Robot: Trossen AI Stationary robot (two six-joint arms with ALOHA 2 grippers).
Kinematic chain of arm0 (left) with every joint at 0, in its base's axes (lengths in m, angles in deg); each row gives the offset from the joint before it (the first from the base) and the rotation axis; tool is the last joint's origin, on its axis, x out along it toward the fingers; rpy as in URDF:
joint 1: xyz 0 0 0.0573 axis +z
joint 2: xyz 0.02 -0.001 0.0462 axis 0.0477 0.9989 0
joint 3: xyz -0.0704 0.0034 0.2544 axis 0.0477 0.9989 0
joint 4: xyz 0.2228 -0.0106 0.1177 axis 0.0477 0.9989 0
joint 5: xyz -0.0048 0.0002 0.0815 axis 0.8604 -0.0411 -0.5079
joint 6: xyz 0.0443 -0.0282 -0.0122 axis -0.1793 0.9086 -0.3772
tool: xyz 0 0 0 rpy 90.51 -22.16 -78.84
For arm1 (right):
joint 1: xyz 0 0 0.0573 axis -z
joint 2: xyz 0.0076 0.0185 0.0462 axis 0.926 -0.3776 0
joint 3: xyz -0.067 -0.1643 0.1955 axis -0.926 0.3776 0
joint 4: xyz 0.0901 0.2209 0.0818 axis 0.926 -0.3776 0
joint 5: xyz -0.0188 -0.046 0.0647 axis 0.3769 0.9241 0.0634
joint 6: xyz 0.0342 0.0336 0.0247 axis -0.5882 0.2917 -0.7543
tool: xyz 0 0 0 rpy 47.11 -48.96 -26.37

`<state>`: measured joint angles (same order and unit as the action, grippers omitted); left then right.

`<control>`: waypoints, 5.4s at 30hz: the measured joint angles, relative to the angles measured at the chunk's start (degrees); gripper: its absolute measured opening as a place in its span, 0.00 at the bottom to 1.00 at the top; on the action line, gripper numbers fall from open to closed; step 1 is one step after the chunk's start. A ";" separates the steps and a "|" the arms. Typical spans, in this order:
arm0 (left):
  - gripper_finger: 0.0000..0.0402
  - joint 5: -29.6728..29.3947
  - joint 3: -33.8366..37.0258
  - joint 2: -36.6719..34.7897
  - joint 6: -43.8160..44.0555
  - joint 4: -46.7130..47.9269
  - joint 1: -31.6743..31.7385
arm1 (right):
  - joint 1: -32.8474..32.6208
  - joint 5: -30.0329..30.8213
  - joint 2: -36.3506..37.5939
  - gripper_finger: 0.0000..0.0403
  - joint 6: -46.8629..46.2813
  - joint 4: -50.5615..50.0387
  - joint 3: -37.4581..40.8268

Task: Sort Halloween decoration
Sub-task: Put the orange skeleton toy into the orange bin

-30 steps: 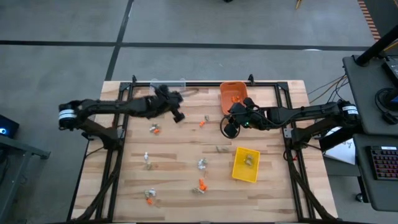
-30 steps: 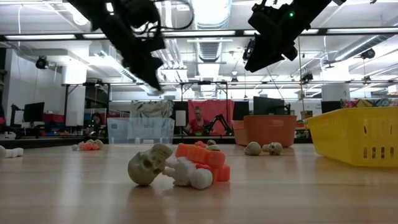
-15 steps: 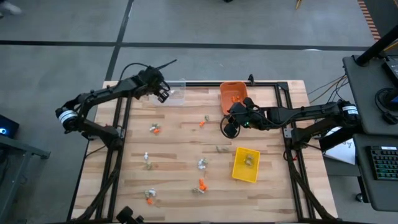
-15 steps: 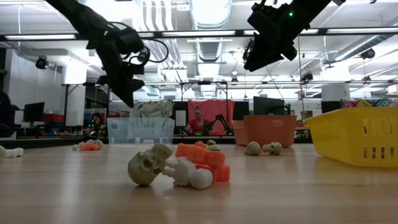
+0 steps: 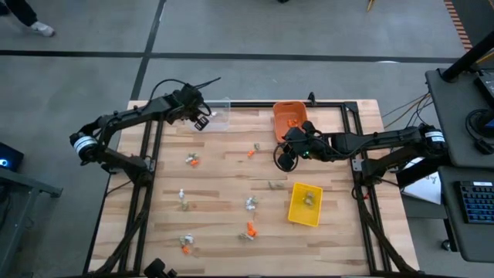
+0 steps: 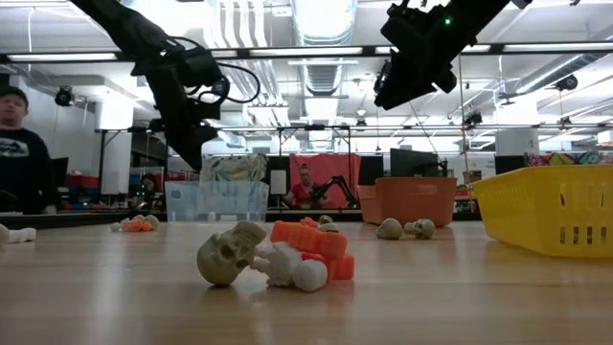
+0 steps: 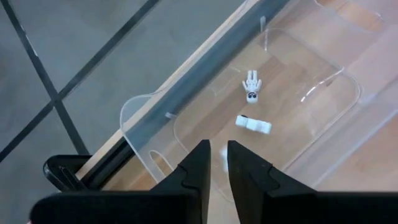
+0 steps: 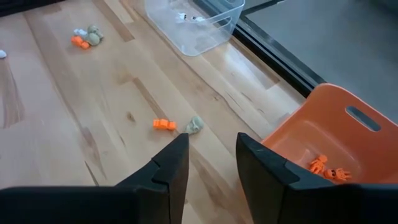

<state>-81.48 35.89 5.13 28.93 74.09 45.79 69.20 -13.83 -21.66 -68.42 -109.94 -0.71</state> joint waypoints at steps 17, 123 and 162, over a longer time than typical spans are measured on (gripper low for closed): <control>0.16 8.19 0.00 -5.87 6.44 7.99 -10.09 | 0.00 -0.01 0.00 0.28 0.00 1.01 0.17; 0.27 -3.86 24.93 -5.44 30.47 1.79 -42.52 | 0.00 0.02 0.00 0.30 1.16 4.48 2.34; 0.00 -2.21 20.65 -8.44 14.79 -34.80 -48.74 | 0.01 -9.45 0.00 0.26 8.64 11.48 3.20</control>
<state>-83.69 56.54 -3.31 43.72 39.29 -2.95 69.21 -23.28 -21.66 -59.78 -98.46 2.49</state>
